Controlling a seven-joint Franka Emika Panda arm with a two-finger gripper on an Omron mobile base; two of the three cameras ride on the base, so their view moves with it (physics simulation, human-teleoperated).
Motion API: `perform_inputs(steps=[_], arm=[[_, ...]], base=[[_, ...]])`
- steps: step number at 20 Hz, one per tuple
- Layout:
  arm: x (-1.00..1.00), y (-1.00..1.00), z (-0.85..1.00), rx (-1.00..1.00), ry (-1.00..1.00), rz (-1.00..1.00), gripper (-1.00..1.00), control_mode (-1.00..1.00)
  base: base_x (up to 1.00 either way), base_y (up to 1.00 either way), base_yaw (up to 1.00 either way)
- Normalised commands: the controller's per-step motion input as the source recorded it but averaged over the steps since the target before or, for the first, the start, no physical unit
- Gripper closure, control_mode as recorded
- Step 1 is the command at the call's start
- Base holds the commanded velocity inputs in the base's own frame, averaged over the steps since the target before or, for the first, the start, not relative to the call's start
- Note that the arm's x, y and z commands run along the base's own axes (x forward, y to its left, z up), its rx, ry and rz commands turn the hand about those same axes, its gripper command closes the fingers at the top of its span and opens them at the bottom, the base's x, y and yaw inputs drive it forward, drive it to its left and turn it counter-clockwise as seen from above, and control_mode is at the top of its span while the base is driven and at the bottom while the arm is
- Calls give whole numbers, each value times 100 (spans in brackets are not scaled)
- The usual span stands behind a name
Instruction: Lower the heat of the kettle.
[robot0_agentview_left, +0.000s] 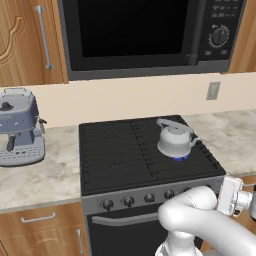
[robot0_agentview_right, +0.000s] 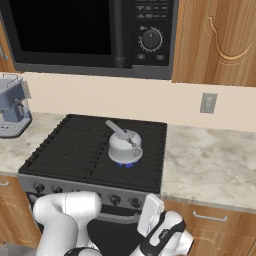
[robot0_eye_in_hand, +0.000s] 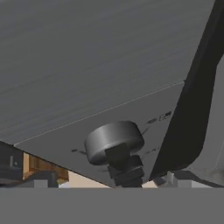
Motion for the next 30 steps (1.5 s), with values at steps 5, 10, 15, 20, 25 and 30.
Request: perform_inputs(steps=[5,10,15,20,25,30], arm=[[17,1,0,0,0,-7,-100,-100],[10,2,-7,0,0,-6,-100,-100],[7,0,-12,0,0,-5,-100,-100],[5,1,-12,0,0,-3,-100,-100],[4,8,-2,0,0,-1,-100,-100],[0,9,0,0,0,0,-100,-100]], base=[[0,0,0],[0,0,0],[0,0,0],[0,0,0],[0,0,0],[0,0,0]])
